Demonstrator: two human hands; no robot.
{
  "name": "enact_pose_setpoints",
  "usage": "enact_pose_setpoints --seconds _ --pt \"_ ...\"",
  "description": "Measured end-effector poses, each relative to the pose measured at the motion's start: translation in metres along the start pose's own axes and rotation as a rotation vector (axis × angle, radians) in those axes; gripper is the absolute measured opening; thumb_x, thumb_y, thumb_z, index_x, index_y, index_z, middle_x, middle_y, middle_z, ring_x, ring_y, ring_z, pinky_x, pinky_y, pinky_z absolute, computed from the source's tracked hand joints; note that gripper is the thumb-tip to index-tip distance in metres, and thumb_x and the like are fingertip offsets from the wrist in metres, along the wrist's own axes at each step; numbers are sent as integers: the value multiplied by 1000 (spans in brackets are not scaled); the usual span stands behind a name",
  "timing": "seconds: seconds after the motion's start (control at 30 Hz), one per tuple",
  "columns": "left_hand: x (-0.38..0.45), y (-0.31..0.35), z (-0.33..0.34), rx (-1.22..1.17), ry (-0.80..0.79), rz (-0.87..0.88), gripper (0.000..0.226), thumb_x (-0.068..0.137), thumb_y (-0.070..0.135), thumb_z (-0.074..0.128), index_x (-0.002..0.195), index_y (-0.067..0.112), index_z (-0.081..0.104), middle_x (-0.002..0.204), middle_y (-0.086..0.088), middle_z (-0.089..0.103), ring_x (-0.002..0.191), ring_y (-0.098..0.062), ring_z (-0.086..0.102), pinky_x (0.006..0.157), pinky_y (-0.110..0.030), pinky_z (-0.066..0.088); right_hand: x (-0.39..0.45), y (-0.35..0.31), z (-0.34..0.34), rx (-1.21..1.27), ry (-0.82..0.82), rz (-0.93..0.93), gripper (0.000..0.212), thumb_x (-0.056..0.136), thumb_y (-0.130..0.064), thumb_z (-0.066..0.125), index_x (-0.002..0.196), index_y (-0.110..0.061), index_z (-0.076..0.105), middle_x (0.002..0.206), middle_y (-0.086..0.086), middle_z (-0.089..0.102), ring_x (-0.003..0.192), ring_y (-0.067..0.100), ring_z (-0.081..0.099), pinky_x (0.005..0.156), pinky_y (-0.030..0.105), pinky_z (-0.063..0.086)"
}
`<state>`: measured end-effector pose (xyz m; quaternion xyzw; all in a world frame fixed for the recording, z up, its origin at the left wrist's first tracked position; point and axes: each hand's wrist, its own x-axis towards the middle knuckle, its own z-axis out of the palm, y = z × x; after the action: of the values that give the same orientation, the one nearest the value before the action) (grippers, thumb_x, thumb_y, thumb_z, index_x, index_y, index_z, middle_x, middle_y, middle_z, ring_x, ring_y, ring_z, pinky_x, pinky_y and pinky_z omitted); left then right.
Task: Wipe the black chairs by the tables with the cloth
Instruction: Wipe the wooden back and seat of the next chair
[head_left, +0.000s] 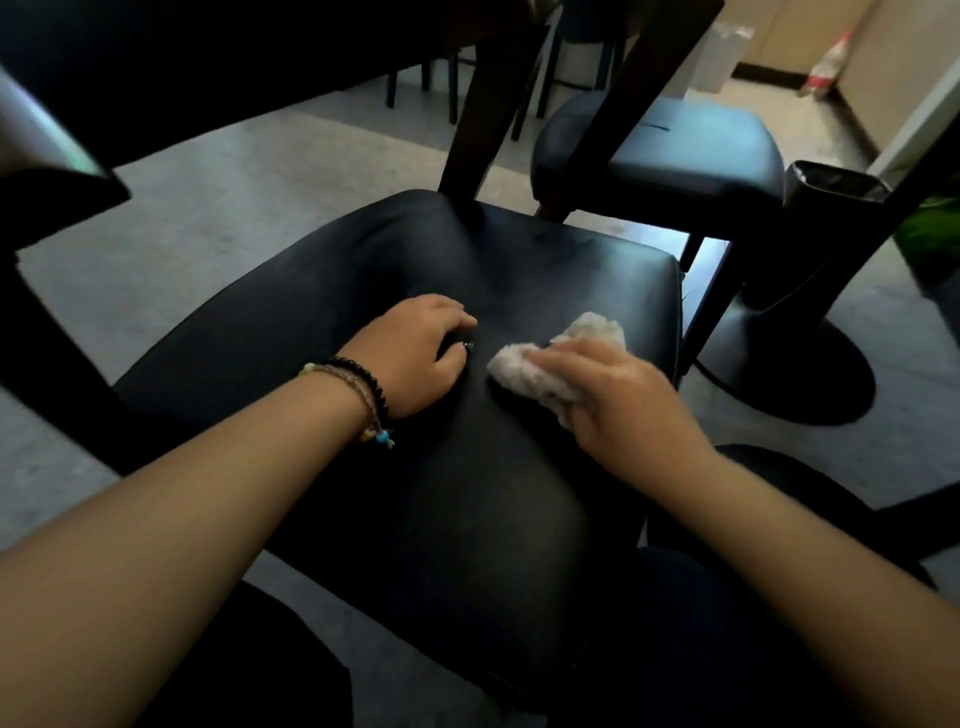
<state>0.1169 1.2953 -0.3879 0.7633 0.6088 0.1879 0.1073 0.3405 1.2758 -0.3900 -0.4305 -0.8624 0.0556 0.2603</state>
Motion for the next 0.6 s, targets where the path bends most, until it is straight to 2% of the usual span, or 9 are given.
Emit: enact_pose_setpoints --seconds 0.07,0.13,0.2,0.37,0.53,0.6 --pt "20 -2 3 57 17 -23 38 95 26 51 130 14 59 142 -1 50 134 -18 41 112 -34 32 36 36 4 -93 1 141 40 88 -17 57 127 -22 65 126 6 62 113 32 58 91 41 50" --pt "39 -1 8 86 28 -51 40 95 28 49 129 10 58 140 -4 52 131 -21 44 108 -39 37 74 64 14 -162 11 286 38 91 -17 59 129 -24 63 126 6 60 116 32 54 90 37 44" --pt "53 1 17 122 17 -83 43 95 32 48 132 12 56 138 -4 53 127 -23 47 104 -39 41 101 79 27 -209 23 355 36 90 -15 58 126 -21 63 124 9 59 113 34 54 88 38 43" --pt "54 0 35 223 150 -82 41 91 41 45 119 20 66 121 2 64 108 -20 59 81 -35 52 146 103 43 -296 44 392 34 89 -17 59 124 -21 61 122 12 57 110 40 53 86 41 42" --pt "52 -1 37 185 210 -74 45 88 40 43 120 19 67 120 3 66 108 -18 61 81 -33 51 198 117 54 -143 48 372 47 88 -16 60 134 -15 49 129 15 50 115 39 51 88 43 44" --pt "50 0 37 162 210 -86 47 85 41 42 118 19 67 119 3 66 107 -17 61 82 -33 52 223 116 66 -90 20 325 43 90 -10 55 132 -15 47 128 16 49 115 38 51 87 41 43"
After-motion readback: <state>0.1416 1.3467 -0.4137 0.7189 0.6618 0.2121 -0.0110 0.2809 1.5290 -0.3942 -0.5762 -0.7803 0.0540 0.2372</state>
